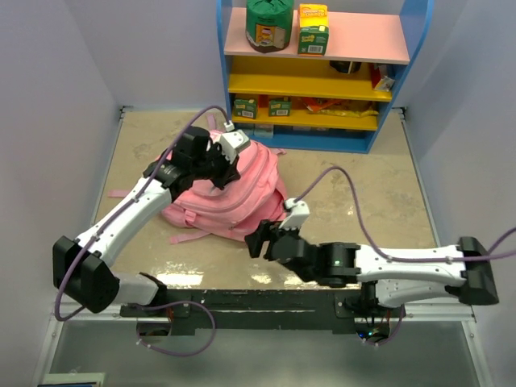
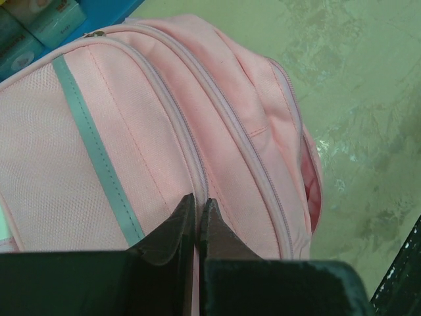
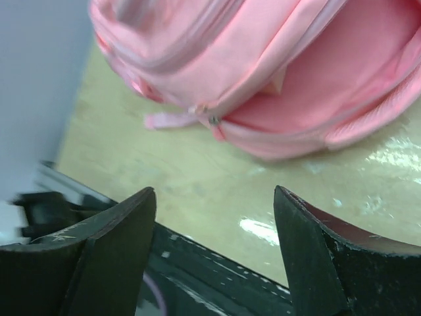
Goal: Pack the student bag
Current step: Place the book in the student bag.
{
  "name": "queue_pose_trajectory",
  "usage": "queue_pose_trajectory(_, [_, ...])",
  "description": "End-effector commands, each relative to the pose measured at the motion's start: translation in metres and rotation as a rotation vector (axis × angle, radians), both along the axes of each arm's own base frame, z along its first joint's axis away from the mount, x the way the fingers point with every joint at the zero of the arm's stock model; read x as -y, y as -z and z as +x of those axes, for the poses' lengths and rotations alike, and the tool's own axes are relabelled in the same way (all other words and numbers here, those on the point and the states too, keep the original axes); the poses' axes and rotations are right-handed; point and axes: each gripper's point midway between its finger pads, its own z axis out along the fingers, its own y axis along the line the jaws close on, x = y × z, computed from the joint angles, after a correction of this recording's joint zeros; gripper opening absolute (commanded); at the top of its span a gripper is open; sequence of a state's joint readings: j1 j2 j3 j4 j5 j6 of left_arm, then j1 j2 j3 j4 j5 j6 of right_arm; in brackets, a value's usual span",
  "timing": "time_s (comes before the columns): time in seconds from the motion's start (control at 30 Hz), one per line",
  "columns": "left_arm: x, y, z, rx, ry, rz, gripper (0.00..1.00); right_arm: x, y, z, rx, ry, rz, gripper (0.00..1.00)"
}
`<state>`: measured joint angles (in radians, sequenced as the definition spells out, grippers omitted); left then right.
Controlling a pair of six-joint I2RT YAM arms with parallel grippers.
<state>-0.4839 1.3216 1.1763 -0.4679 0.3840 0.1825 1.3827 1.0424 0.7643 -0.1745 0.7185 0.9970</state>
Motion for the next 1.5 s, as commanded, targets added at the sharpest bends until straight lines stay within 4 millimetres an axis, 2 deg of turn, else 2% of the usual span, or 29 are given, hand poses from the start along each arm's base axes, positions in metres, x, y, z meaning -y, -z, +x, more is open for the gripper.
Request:
queue_pose_trajectory(0.0, [0.031,-0.065,0.036,0.207,-0.027,-0.106,0.0,-0.008,0.029,-0.003,0.031,0.077,-0.25,0.76])
queue_pose_trajectory(0.03, [0.033,-0.067,0.038,0.211,-0.036,-0.108,0.0,-0.019,0.026,-0.006,0.039,0.068,-0.239,0.76])
queue_pose_trajectory(0.1, [0.039,-0.066,0.039,0.2,-0.041,-0.113,0.0,-0.029,0.04,-0.002,0.055,0.085,-0.275,0.75])
queue_pose_trajectory(0.17, [0.041,-0.063,0.039,0.189,-0.048,-0.111,0.0,-0.043,0.041,0.001,0.077,0.092,-0.26,0.73])
queue_pose_trajectory(0.2, [0.041,-0.062,0.039,0.187,-0.049,-0.111,0.0,-0.047,0.051,0.004,0.093,0.097,-0.29,0.71])
queue_pose_trajectory(0.23, [0.042,-0.061,0.038,0.184,-0.047,-0.109,0.0,-0.051,0.046,0.011,0.124,0.125,-0.294,0.7])
queue_pose_trajectory(0.4, [0.04,-0.06,0.033,0.183,-0.038,-0.108,0.0,-0.063,0.059,0.03,0.178,0.177,-0.376,0.65])
queue_pose_trajectory(0.57, [0.039,-0.066,0.029,0.203,-0.028,-0.117,0.0,-0.075,0.073,0.057,0.152,0.167,-0.36,0.6])
queue_pose_trajectory(0.63, [0.037,-0.066,0.03,0.211,-0.033,-0.11,0.0,-0.074,0.077,0.071,0.132,0.178,-0.345,0.59])
queue_pose_trajectory(0.77, [0.032,-0.068,0.031,0.225,-0.048,-0.1,0.0,-0.075,0.088,0.082,0.095,0.168,-0.328,0.56])
queue_pose_trajectory(0.93, [0.03,-0.064,0.031,0.22,-0.06,-0.094,0.0,-0.088,0.097,0.081,0.068,0.134,-0.335,0.51])
queue_pose_trajectory(1.03, [0.03,-0.062,0.03,0.216,-0.058,-0.092,0.0,-0.081,0.1,0.08,0.057,0.158,-0.349,0.5])
queue_pose_trajectory(1.13, [0.03,-0.062,0.029,0.219,-0.054,-0.092,0.0,-0.069,0.089,0.076,0.058,0.179,-0.329,0.61])
queue_pose_trajectory(1.27, [0.03,-0.058,0.028,0.218,-0.052,-0.091,0.0,-0.064,0.073,0.068,0.069,0.169,-0.271,0.62])
queue_pose_trajectory(1.47, [0.029,-0.056,0.028,0.213,-0.056,-0.093,0.0,-0.066,0.075,0.051,0.045,0.156,-0.296,0.61])
